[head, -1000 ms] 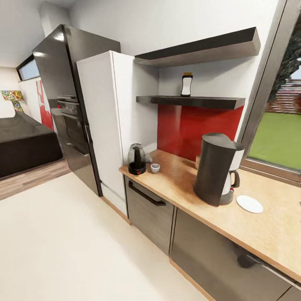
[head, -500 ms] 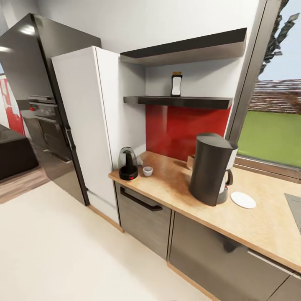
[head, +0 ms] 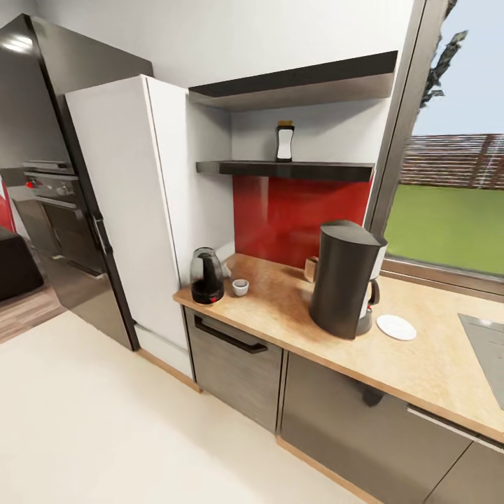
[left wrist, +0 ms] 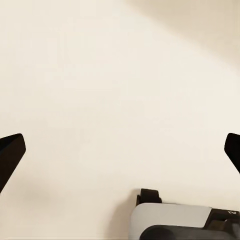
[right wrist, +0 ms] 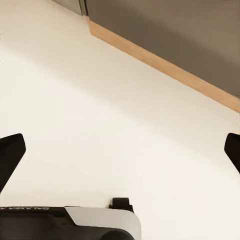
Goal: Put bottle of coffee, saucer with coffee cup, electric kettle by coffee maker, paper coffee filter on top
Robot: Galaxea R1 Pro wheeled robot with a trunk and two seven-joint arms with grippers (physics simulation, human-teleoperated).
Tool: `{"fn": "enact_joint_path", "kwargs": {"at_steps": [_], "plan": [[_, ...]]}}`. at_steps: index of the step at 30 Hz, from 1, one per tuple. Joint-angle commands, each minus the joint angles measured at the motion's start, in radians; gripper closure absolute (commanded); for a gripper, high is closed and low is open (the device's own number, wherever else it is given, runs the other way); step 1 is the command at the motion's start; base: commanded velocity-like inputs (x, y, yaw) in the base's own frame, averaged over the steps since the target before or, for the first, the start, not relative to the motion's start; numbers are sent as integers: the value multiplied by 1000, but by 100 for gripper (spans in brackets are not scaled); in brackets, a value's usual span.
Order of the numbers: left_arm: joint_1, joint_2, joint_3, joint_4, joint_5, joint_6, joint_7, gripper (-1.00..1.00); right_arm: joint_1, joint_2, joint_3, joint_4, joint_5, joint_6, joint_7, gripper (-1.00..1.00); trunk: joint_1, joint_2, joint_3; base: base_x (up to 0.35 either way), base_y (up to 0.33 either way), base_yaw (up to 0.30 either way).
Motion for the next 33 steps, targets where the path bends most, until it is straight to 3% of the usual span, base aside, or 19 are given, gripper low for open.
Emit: {"fn": "enact_joint_path", "kwargs": {"at_steps": [1,5,8,11,13,16,17,18,22,24,28,32,33], "plan": [[0,0,-1,8,6,-2,0,-100,-1,0,1,0,1,-3,0,-100,1,-2,-2,0,1,-3],[0,0,-3,71,-12,0,-1,-100,-1,12,4,-9,-1,-3,5,-100,1,-2,-2,0,0,-1],[0,21,-2,142,-36,8,8,-100,-1,58,39,-68,2,-2,7,-100,1,-2,-2,0,0,0],[1,58,1,222,-40,14,21,-100,-1,93,103,-233,14,-1,7,-100,1,-2,-2,0,0,0],[4,70,3,254,-40,14,24,-100,-2,104,122,-330,17,2,7,-100,1,-2,-2,0,0,0],[30,83,7,285,-39,16,26,-100,-8,151,175,-563,20,19,9,-100,1,-2,-2,0,0,0],[32,83,7,286,-39,16,26,-100,-10,156,182,-587,20,25,10,-100,1,-2,-2,0,0,0],[37,83,7,289,-40,16,26,-100,-26,167,207,-671,20,64,10,-100,1,-2,-2,0,0,0],[40,84,7,291,-40,17,25,-100,-77,185,252,-761,18,161,8,-100,1,-2,-2,0,0,0],[41,84,7,292,-40,17,25,-100,-116,191,264,-790,16,210,8,-100,1,-2,-2,0,0,0],[46,83,4,293,-41,17,22,-100,-286,191,275,-820,0,317,5,-100,1,-2,-2,0,0,0],[47,81,2,293,-44,17,22,-100,-475,191,275,-791,-96,432,1,-100,1,-2,-2,0,0,0],[47,81,1,293,-44,17,22,-100,-499,191,275,-781,-110,446,0,-100,1,-2,-2,0,0,0]]}}
